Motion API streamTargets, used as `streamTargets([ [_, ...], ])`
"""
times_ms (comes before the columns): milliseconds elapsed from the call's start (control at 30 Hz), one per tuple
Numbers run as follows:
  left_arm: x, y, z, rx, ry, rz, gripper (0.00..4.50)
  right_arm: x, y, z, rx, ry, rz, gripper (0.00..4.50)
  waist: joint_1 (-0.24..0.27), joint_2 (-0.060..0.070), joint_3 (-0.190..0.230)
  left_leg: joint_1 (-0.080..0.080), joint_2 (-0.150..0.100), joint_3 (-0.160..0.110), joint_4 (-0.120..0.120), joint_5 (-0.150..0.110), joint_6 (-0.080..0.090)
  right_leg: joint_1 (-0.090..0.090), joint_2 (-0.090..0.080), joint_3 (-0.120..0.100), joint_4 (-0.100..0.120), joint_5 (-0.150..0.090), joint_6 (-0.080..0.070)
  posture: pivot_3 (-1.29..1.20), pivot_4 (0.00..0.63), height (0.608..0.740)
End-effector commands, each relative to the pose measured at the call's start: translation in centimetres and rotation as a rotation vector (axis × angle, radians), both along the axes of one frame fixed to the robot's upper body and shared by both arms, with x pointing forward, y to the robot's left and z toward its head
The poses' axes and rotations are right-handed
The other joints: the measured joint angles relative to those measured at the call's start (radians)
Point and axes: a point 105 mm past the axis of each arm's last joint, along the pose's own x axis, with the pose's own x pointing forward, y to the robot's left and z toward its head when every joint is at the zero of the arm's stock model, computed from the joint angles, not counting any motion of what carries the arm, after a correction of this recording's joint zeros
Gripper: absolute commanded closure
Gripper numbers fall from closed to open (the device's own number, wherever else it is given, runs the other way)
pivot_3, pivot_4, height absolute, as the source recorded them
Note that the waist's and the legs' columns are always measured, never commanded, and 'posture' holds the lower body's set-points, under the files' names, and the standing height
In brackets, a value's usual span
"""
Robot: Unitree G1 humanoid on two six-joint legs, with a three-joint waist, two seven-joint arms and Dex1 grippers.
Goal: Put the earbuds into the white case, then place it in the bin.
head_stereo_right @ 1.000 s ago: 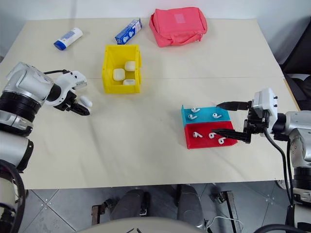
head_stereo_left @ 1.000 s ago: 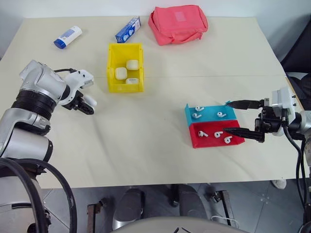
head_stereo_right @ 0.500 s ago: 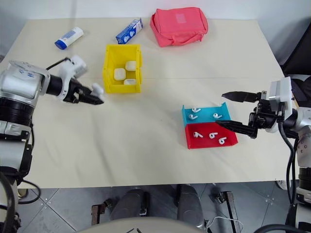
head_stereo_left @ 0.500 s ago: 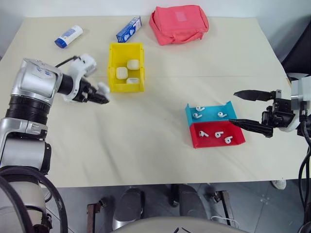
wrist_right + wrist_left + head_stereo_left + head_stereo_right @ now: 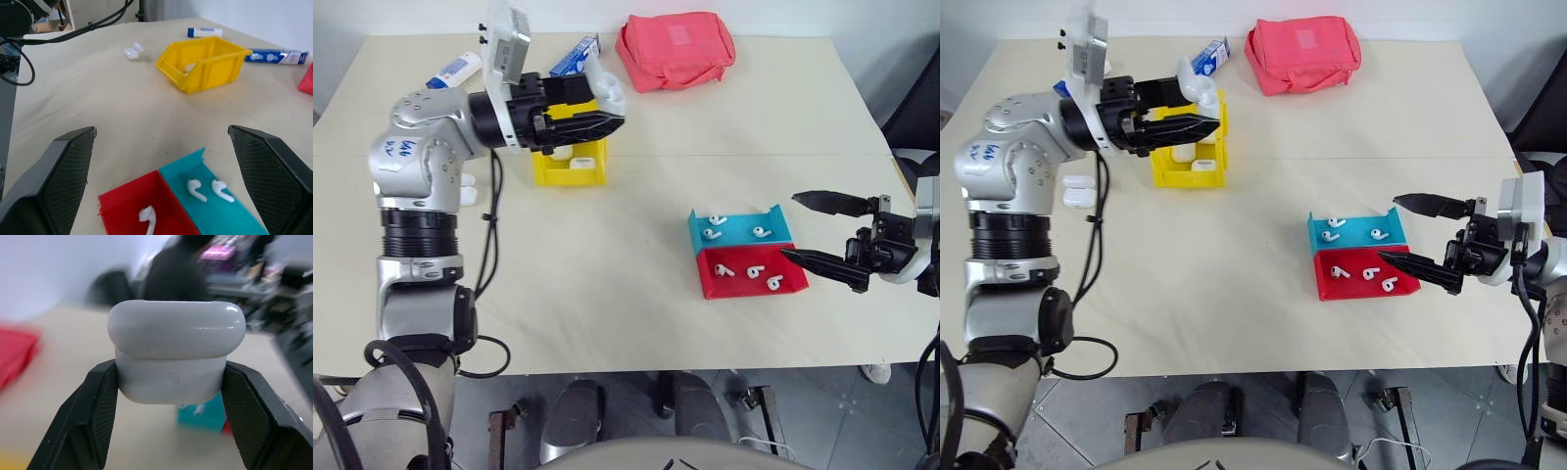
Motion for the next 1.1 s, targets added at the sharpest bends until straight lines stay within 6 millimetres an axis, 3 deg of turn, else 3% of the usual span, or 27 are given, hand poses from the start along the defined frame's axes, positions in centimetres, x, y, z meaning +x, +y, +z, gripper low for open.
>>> streamTargets([
  [33,0.0,-1.6,-0.2,-0.020,-0.085,-0.073,1.72,-1.0,-0.5,1.1,-0.019,-0.053,-0.032,0.00,0.003,0.000,0.000,0.000,0.000,0.000,0.000,0.000,0.000,0.000,0.000,0.000,0.000,0.000,0.000,0.00,0.150,0.740],
  [200,1.6,-5.1,-2.1,-0.044,-0.142,-0.086,1.72,-2.2,-1.3,0.0,-0.099,-0.022,-0.082,0.00,0.020,0.000,0.000,0.000,-0.005,0.002,0.001,0.000,0.002,0.001,0.001,0.000,-0.002,0.002,0.000,0.00,0.150,0.740],
  [467,-0.4,-7.3,-6.3,-0.048,-0.124,-0.257,1.72,-3.6,-2.4,-0.7,-0.194,0.014,-0.170,0.00,0.019,0.001,-0.001,-0.001,-0.005,0.003,0.001,-0.001,0.005,0.001,0.000,0.001,-0.004,0.003,0.001,0.00,0.150,0.740],
  [567,-1.5,-6.8,-7.9,-0.030,-0.101,-0.296,1.72,-4.3,-3.1,-1.4,-0.228,0.047,-0.226,0.00,0.020,0.002,-0.002,0.000,-0.001,0.004,0.001,-0.002,0.006,0.001,-0.001,0.001,-0.004,0.003,0.001,0.00,0.150,0.740],
  [733,-1.5,-5.0,-8.9,-0.024,-0.083,-0.255,1.72,-4.9,-4.0,-2.1,-0.286,0.098,-0.311,0.00,0.022,0.001,-0.001,-0.001,0.001,0.003,0.004,-0.003,0.007,0.001,0.000,0.001,-0.004,0.004,0.001,0.00,0.150,0.740],
  [1100,-3.2,-3.4,-12.3,0.088,-0.027,-0.282,1.72,-3.8,-4.7,-2.6,-0.448,0.186,-0.429,0.00,0.023,0.003,-0.003,-0.001,0.000,-0.002,0.006,-0.006,0.011,0.001,-0.001,0.005,-0.005,0.004,0.001,0.00,0.150,0.740],
])
